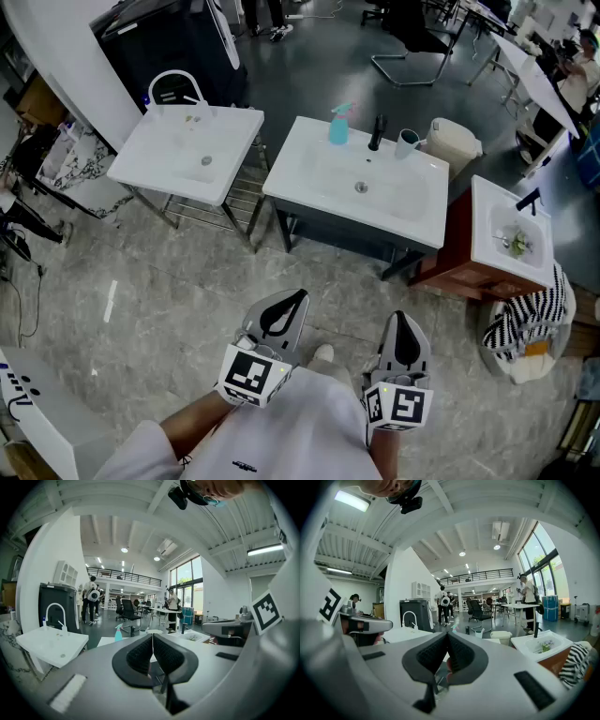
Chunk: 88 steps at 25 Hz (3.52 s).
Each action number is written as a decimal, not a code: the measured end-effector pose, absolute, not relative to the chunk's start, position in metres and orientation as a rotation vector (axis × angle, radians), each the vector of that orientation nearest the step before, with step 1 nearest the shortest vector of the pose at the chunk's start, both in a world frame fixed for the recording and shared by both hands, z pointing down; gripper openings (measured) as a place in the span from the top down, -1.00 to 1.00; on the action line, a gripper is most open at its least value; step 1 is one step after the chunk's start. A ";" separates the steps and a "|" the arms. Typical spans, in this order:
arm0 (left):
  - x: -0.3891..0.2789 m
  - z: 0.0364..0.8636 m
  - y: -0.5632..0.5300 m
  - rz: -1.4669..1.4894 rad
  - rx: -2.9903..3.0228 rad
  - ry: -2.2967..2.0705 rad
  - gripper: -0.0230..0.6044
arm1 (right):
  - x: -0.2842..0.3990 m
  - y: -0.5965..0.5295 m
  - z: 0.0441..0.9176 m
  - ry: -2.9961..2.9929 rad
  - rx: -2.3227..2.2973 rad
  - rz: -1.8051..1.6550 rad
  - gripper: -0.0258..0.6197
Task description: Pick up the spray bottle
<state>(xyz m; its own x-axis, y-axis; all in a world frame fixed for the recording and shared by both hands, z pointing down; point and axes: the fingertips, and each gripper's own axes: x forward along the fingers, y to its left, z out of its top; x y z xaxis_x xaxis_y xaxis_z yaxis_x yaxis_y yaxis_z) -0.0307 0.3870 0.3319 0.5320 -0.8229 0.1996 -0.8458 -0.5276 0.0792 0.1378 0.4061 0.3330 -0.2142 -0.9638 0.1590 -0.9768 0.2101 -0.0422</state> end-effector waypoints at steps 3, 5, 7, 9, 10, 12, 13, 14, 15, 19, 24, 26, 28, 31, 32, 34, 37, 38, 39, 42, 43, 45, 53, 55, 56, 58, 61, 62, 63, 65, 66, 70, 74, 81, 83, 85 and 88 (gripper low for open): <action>-0.025 0.329 0.384 0.200 2.600 -1.426 0.91 | 0.143 0.401 0.330 -2.369 1.908 0.205 0.91; -0.022 0.330 0.382 0.205 2.597 -1.424 0.91 | 0.146 0.399 0.329 -2.366 1.916 0.205 0.91; -0.017 0.332 0.380 0.212 2.596 -1.424 0.91 | 0.151 0.397 0.329 -2.365 1.926 0.205 0.90; -0.010 0.332 0.379 0.216 2.602 -1.425 0.91 | 0.156 0.397 0.329 -2.392 1.929 0.218 0.90; -0.006 0.332 0.379 0.217 2.605 -1.426 0.91 | 0.159 0.397 0.329 -2.415 1.925 0.232 0.90; 0.004 0.333 0.379 0.223 2.604 -1.427 0.91 | 0.166 0.397 0.329 -2.452 1.907 0.249 0.90; 0.009 0.334 0.378 0.228 2.601 -1.428 0.91 | 0.170 0.396 0.329 -2.458 1.896 0.245 0.90; 0.014 0.334 0.378 0.232 2.599 -1.430 0.91 | 0.175 0.395 0.330 -2.459 1.887 0.236 0.90; 0.018 0.334 0.377 0.237 2.597 -1.434 0.91 | 0.180 0.393 0.330 -2.459 1.881 0.228 0.90; 0.036 0.338 0.376 0.240 2.585 -1.462 0.91 | 0.205 0.386 0.329 -2.480 1.878 0.201 0.90; 0.055 0.350 0.369 0.267 2.567 -1.473 0.91 | 0.223 0.373 0.334 -2.478 1.858 0.144 0.90; 0.060 0.350 0.367 0.272 2.561 -1.471 0.91 | 0.223 0.370 0.336 -2.473 1.832 0.126 0.90; 0.062 0.350 0.360 0.271 2.555 -1.477 0.91 | 0.221 0.362 0.336 -2.495 1.810 0.136 0.90; 0.061 0.350 0.342 0.250 2.542 -1.496 0.91 | 0.217 0.344 0.336 -2.526 1.784 0.142 0.90; 0.060 0.350 0.335 0.243 2.539 -1.501 0.91 | 0.216 0.337 0.336 -2.530 1.778 0.139 0.90; 0.057 0.351 0.321 0.232 2.535 -1.508 0.91 | 0.212 0.321 0.337 -2.529 1.764 0.129 0.90; 0.046 0.355 0.292 0.218 2.531 -1.514 0.91 | 0.201 0.293 0.341 -2.521 1.756 0.128 0.90; 0.040 0.357 0.280 0.218 2.528 -1.514 0.91 | 0.197 0.283 0.342 -2.519 1.764 0.130 0.90; 0.034 0.360 0.268 0.219 2.522 -1.513 0.91 | 0.192 0.272 0.342 -2.515 1.776 0.132 0.90; 0.014 0.363 0.230 0.216 2.505 -1.517 0.91 | 0.175 0.235 0.343 -2.502 1.804 0.143 0.90; 0.007 0.361 0.216 0.212 2.504 -1.519 0.91 | 0.168 0.223 0.342 -2.502 1.804 0.146 0.90; -0.006 0.356 0.189 0.200 2.507 -1.519 0.91 | 0.154 0.198 0.338 -2.501 1.799 0.142 0.90; -0.050 0.340 0.077 0.187 2.546 -1.455 0.91 | 0.111 0.091 0.322 -2.450 1.847 0.135 0.90; -0.061 0.341 0.047 0.184 2.556 -1.438 0.91 | 0.102 0.065 0.323 -2.436 1.866 0.136 0.90; -0.067 0.343 0.033 0.183 2.561 -1.429 0.91 | 0.096 0.051 0.323 -2.429 1.873 0.134 0.90; -0.078 0.345 0.008 0.183 2.571 -1.408 0.91 | 0.083 0.027 0.325 -2.410 1.880 0.114 0.90; -0.089 0.349 -0.023 0.183 2.587 -1.373 0.91 | 0.065 -0.004 0.327 -2.380 1.884 0.063 0.90; -0.091 0.350 -0.031 0.187 2.591 -1.364 0.91 | 0.060 -0.013 0.328 -2.383 1.888 0.068 0.90; -0.093 0.351 -0.038 0.196 2.593 -1.356 0.91 | 0.056 -0.021 0.329 -2.389 1.893 0.080 0.90; -0.095 0.355 -0.051 0.220 2.597 -1.342 0.91 | 0.050 -0.034 0.328 -2.395 1.902 0.083 0.90; -0.094 0.357 -0.057 0.230 2.600 -1.335 0.91 | 0.050 -0.039 0.326 -2.394 1.906 0.076 0.90; -0.088 0.363 -0.073 0.252 2.603 -1.314 0.91 | 0.056 -0.054 0.328 -2.388 1.910 0.106 0.90; -0.085 0.356 -0.077 0.250 2.589 -1.316 0.91 | 0.060 -0.059 0.329 -2.398 1.886 0.135 0.90; -0.088 0.371 -0.086 0.278 2.577 -1.341 0.91 | 0.059 -0.067 0.343 -2.396 1.873 0.160 0.90; -0.089 0.374 -0.090 0.280 2.570 -1.352 0.90 | 0.060 -0.071 0.348 -2.388 1.870 0.169 0.90; -0.089 0.379 -0.095 0.293 2.566 -1.354 0.90 | 0.061 -0.074 0.352 -2.381 1.865 0.170 0.90; -0.089 0.392 -0.105 0.321 2.559 -1.345 0.90 | 0.060 -0.082 0.358 -2.370 1.853 0.164 0.90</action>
